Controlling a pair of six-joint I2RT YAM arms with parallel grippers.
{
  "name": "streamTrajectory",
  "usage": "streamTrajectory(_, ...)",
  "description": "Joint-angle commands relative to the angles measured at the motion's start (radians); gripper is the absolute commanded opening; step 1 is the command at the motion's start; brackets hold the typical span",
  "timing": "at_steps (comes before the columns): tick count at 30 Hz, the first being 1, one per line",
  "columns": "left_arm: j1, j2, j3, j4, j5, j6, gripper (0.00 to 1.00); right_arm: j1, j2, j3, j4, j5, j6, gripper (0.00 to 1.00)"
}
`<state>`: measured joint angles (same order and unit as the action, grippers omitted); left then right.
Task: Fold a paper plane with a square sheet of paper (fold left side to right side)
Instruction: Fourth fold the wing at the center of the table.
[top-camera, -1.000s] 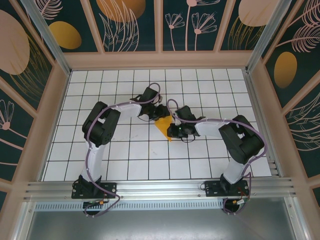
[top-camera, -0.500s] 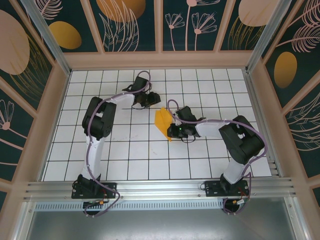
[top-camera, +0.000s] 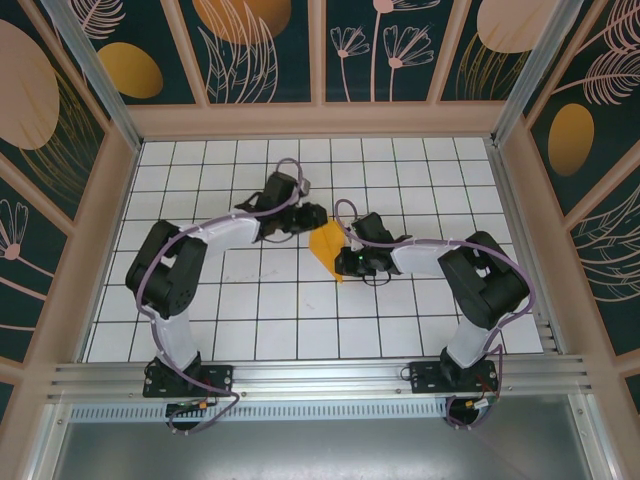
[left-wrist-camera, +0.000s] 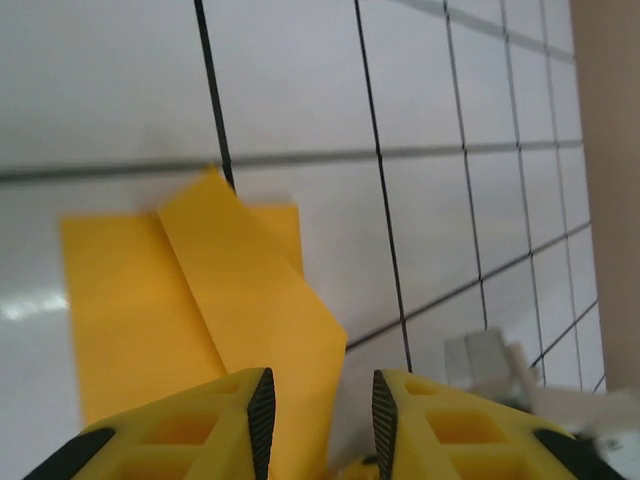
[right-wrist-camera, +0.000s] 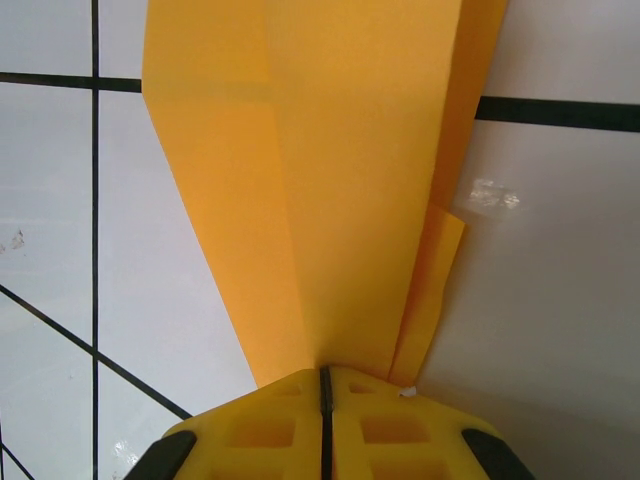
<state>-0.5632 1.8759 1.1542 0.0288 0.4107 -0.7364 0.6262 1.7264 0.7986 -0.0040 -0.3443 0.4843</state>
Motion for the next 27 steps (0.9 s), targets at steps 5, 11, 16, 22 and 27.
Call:
streamTrajectory(5, -0.033, 0.081, -0.019, 0.073, 0.04, -0.067, 0.32, 0.006, 0.061, -0.038, -0.203, 0.074, -0.027, 0.11)
streamTrajectory(11, -0.047, 0.097, -0.056, 0.132, 0.101, -0.1, 0.3, 0.009, 0.069, -0.038, -0.202, 0.071, -0.026, 0.11)
streamTrajectory(16, -0.066, 0.107, -0.056, 0.133, 0.119, -0.104, 0.3, 0.009, 0.073, -0.036, -0.2, 0.071, -0.026, 0.11)
streamTrajectory(22, -0.091, 0.161, -0.04, 0.143, 0.129, -0.114, 0.3, 0.012, 0.082, -0.033, -0.2, 0.072, -0.025, 0.11)
streamTrajectory(27, -0.094, 0.193, -0.015, 0.134, 0.125, -0.107, 0.29, 0.013, 0.085, -0.034, -0.205, 0.076, -0.029, 0.11)
